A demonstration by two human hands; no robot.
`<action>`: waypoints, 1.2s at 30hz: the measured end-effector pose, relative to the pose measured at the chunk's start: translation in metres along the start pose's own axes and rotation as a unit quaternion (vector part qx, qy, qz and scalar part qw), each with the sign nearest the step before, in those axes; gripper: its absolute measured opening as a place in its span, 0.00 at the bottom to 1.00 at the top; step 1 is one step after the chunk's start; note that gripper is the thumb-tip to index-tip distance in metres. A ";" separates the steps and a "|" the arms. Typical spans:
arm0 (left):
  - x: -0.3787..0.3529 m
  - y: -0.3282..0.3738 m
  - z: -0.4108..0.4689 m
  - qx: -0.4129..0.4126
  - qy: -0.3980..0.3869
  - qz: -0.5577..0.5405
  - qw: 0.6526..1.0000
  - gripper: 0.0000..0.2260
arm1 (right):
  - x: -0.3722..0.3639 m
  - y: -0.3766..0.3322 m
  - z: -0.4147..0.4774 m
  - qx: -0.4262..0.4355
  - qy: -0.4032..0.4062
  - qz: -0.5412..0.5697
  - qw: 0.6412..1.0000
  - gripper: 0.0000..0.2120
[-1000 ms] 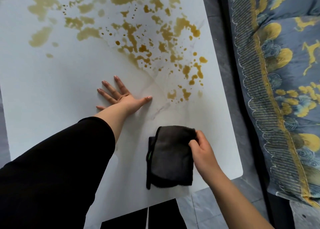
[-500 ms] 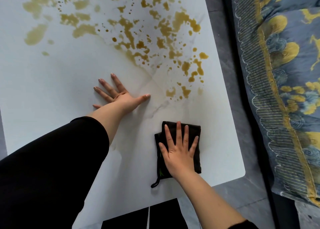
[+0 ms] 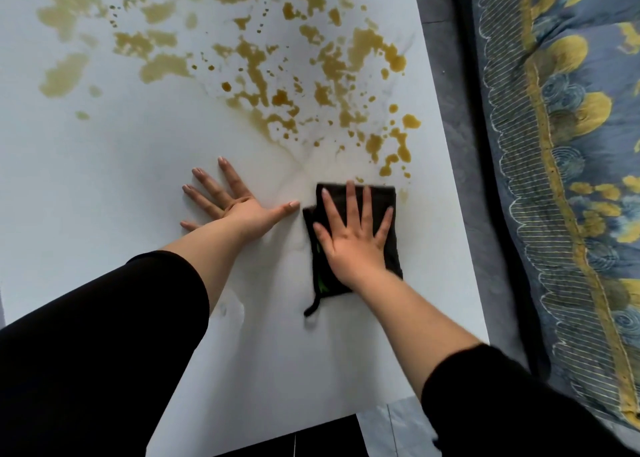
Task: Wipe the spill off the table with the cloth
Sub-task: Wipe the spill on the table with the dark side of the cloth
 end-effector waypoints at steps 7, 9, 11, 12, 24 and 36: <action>-0.001 -0.001 0.002 0.003 -0.002 -0.002 1.000 0.66 | 0.013 -0.003 0.024 0.018 -0.001 0.005 1.000 0.27; 0.000 -0.001 0.002 0.005 -0.009 -0.007 1.000 0.66 | 0.004 0.002 -0.008 0.019 -0.022 0.002 1.000 0.28; 0.001 -0.001 0.002 0.005 -0.013 -0.012 1.000 0.65 | -0.005 0.008 -0.031 0.022 -0.052 0.009 0.998 0.28; 0.001 -0.002 0.002 0.004 -0.014 -0.013 1.000 0.64 | -0.008 0.011 -0.035 0.022 -0.065 0.016 0.997 0.28; 0.003 0.001 -0.002 0.008 -0.039 -0.003 0.999 0.71 | 0.040 -0.024 0.121 0.050 -0.025 0.012 0.998 0.27; 0.003 0.000 -0.003 0.017 -0.040 -0.013 0.999 0.72 | 0.019 -0.019 0.057 0.113 -0.042 -0.015 0.993 0.27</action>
Point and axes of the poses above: each hand's wrist, its own z-axis towards the middle knuckle, its own x-axis out of the back of the hand, y = z × x, the point moved 8 cm from there along z, towards the middle knuckle, and after that the axes turned 9 degrees about y, right-handed, at the moved point
